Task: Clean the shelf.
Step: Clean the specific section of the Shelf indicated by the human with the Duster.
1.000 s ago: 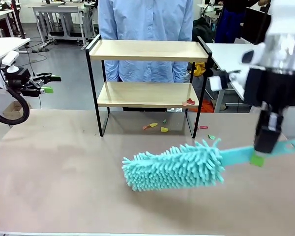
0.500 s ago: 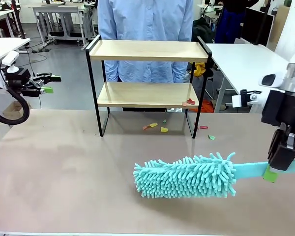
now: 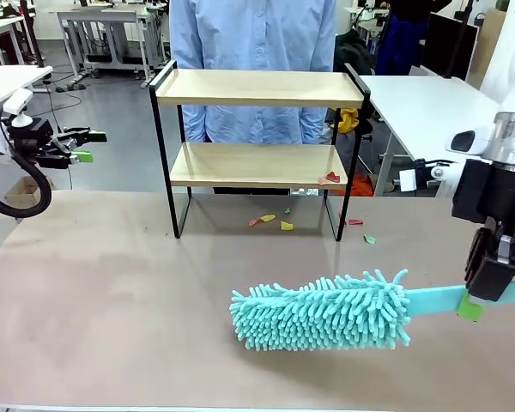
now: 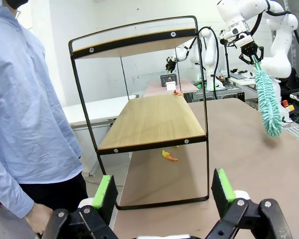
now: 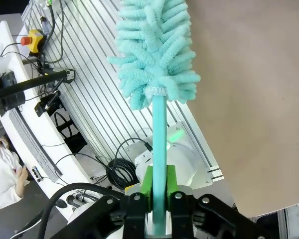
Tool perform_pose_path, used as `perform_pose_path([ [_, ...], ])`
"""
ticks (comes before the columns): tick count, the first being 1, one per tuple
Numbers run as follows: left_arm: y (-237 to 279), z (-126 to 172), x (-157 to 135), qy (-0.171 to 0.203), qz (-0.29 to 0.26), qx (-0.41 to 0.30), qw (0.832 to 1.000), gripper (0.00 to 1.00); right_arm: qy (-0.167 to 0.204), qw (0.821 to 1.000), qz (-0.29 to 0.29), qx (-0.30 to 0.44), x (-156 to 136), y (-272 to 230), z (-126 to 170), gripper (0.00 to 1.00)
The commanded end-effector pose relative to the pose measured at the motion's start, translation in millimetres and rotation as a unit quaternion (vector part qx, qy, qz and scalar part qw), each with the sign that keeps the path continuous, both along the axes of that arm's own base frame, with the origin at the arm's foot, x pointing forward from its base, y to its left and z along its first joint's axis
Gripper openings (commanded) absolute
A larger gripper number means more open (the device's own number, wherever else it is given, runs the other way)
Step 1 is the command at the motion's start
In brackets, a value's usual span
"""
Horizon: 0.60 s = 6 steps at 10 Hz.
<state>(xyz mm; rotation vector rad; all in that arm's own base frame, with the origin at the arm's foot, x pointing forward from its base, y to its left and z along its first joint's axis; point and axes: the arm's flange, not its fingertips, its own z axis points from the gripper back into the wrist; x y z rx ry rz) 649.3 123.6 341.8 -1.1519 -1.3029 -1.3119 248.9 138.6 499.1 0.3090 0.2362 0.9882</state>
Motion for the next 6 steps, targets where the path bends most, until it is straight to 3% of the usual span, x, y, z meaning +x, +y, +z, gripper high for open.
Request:
perform_pose_path([
  [1,-0.1,2.2,-2.0,-0.004,-0.003,0.004,1.000,1.00,0.000,1.000,-0.001,0.000,1.2,1.1,4.6,0.13],
  [6,-0.1,2.2,-2.0,-0.004,-0.003,0.004,1.000,1.00,0.000,1.000,-0.001,0.000,1.2,1.1,4.6,0.13],
])
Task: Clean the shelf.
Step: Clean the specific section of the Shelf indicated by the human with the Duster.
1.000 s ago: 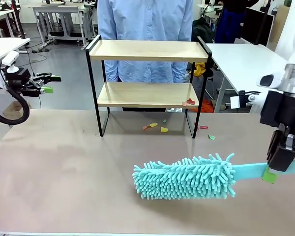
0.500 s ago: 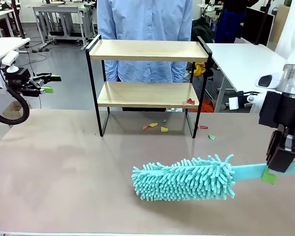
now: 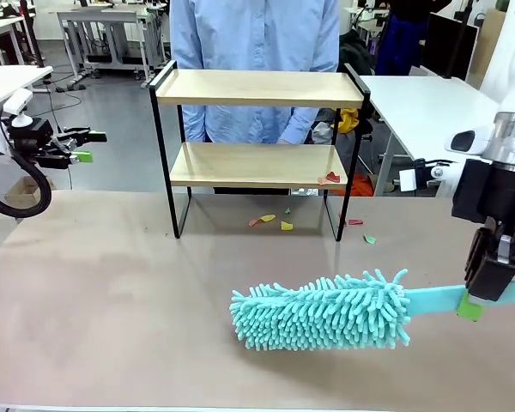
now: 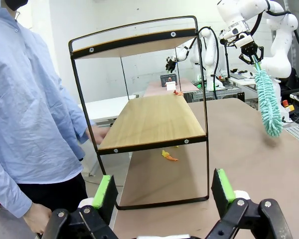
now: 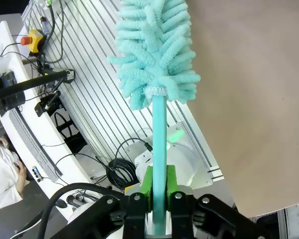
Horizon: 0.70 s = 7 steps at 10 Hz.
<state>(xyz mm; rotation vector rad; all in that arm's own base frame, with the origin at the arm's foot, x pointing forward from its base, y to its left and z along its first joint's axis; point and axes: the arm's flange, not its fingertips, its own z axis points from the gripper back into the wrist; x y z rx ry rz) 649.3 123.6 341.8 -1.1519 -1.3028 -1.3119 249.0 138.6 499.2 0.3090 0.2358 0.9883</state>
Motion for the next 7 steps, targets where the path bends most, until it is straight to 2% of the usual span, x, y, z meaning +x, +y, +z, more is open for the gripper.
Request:
perform_pose_path([
  [1,-0.1,2.2,-2.0,-0.004,-0.003,0.004,1.000,1.00,0.000,1.000,-0.001,0.000,1.1,1.0,4.5,0.13],
  [7,-0.1,2.2,-2.0,-0.004,-0.003,0.004,1.000,1.00,0.000,1.000,-0.001,0.000,1.1,1.0,4.5,0.13],
])
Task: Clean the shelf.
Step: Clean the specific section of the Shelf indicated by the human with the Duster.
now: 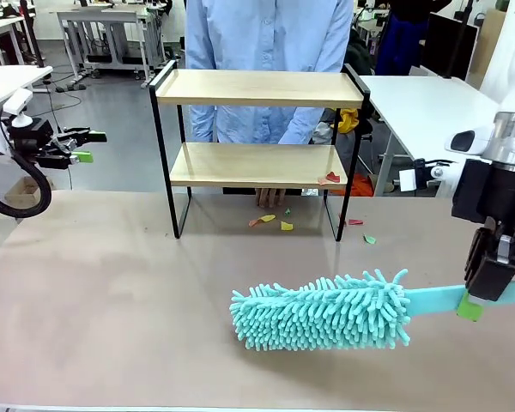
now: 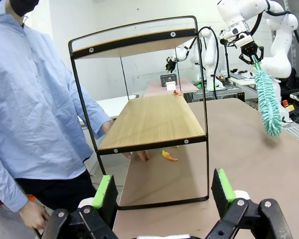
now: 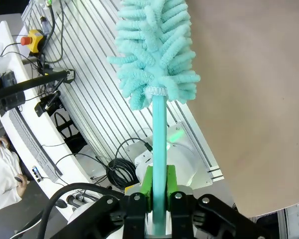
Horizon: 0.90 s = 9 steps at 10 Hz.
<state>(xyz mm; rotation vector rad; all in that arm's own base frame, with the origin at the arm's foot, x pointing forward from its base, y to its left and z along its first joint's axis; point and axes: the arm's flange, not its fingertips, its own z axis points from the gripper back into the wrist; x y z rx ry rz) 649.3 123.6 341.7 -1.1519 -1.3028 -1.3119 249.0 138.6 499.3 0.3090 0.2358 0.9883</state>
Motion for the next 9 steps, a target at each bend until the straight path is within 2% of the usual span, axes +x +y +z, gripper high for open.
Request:
perform_pose_path([
  [1,-0.1,2.2,-2.0,-0.004,-0.003,0.004,1.000,1.00,0.000,1.000,-0.001,0.000,1.1,1.0,4.4,0.13],
  [8,-0.1,2.2,-2.0,-0.004,-0.003,0.004,1.000,1.00,0.000,1.000,0.000,0.000,0.0,0.0,0.0,0.13],
  [9,-0.1,2.2,-2.0,-0.004,-0.003,0.004,1.000,1.00,-0.041,0.998,-0.024,0.031,4.7,16.4,3.5,0.13],
])
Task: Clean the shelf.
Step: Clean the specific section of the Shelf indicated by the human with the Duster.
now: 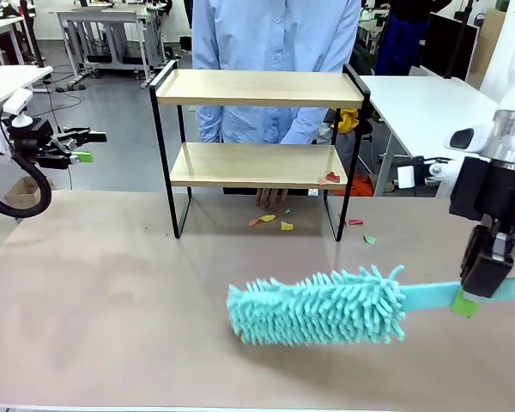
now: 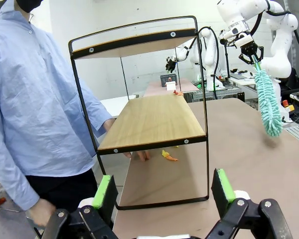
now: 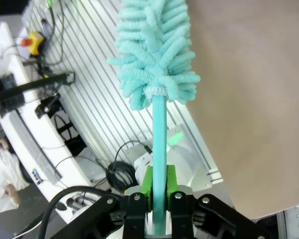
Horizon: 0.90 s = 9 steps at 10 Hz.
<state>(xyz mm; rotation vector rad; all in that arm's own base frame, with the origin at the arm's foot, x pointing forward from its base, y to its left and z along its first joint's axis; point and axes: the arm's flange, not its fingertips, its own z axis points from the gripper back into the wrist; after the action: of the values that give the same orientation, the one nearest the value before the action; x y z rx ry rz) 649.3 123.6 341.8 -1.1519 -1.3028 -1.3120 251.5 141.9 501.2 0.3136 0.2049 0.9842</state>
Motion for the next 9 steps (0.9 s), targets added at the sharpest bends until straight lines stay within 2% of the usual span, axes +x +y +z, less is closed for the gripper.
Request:
perform_pose_path([
  [1,0.0,2.2,-2.0,-0.004,-0.003,0.004,1.000,1.00,-0.069,0.995,-0.066,-0.009,9.8,31.8,-1.0,0.13],
  [2,0.0,2.2,-2.0,-0.004,-0.003,0.004,1.000,1.00,-0.105,0.985,-0.137,-0.004,23.4,60.0,-11.1,0.13],
  [4,0.0,2.2,-2.0,-0.004,-0.003,0.004,1.000,1.00,-0.171,0.957,-0.235,0.001,51.0,102.7,-39.8,0.13],
  [7,0.0,2.2,-2.0,-0.004,-0.003,0.004,1.000,1.00,-0.266,0.917,-0.296,-0.014,90.6,156.2,-89.9,0.13],
  [8,0.0,2.2,-2.0,-0.004,-0.003,0.004,1.000,1.00,-0.289,0.911,-0.294,-0.024,104.2,170.3,-106.6,0.13],
  [9,0.0,2.2,-2.0,-0.004,-0.003,0.004,1.000,1.00,-0.292,0.906,-0.306,-0.016,113.6,181.2,-116.7,0.13],
])
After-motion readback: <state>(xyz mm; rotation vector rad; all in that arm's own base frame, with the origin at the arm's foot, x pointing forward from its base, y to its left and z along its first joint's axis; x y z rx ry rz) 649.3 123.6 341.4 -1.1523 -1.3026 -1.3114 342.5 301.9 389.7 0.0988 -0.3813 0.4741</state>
